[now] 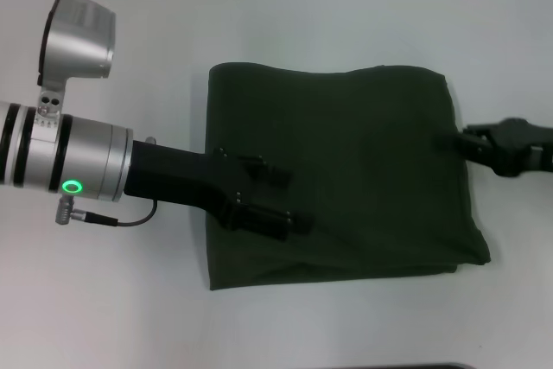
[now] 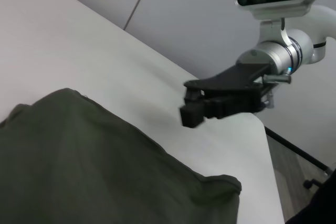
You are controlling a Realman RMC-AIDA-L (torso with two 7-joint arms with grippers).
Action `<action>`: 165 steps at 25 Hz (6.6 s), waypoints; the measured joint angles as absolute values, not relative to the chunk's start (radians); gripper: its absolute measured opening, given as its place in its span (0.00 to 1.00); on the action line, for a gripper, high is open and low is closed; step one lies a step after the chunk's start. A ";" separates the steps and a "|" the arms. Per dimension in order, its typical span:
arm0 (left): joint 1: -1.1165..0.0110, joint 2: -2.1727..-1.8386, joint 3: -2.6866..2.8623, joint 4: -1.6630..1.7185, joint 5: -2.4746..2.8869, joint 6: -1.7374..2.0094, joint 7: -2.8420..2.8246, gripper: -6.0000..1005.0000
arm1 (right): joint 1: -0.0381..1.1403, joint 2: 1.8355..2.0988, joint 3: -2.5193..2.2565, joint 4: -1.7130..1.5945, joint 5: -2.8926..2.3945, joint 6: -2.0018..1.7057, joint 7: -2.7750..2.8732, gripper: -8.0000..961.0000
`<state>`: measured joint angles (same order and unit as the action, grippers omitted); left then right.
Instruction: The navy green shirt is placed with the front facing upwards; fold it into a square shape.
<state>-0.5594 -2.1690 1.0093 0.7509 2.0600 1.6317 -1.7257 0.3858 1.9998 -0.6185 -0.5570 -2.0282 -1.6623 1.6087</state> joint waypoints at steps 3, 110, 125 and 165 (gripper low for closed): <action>-0.560 -2.169 1.013 0.748 2.060 1.635 -1.723 0.90 | 0.375 1.981 -0.618 -0.557 -2.073 -1.707 1.633 0.03; -0.540 -2.102 0.984 0.748 2.104 1.666 -1.782 0.90 | 0.387 1.979 -0.278 -0.618 -2.095 -1.736 1.674 0.35; -0.506 -2.095 0.865 0.811 2.223 1.717 -1.877 0.90 | 0.432 1.991 -0.273 -0.562 -2.006 -1.598 1.629 0.81; -0.550 -2.106 0.773 0.805 2.267 1.723 -1.897 0.90 | 0.421 1.960 -0.443 -0.583 -2.055 -1.698 1.545 0.95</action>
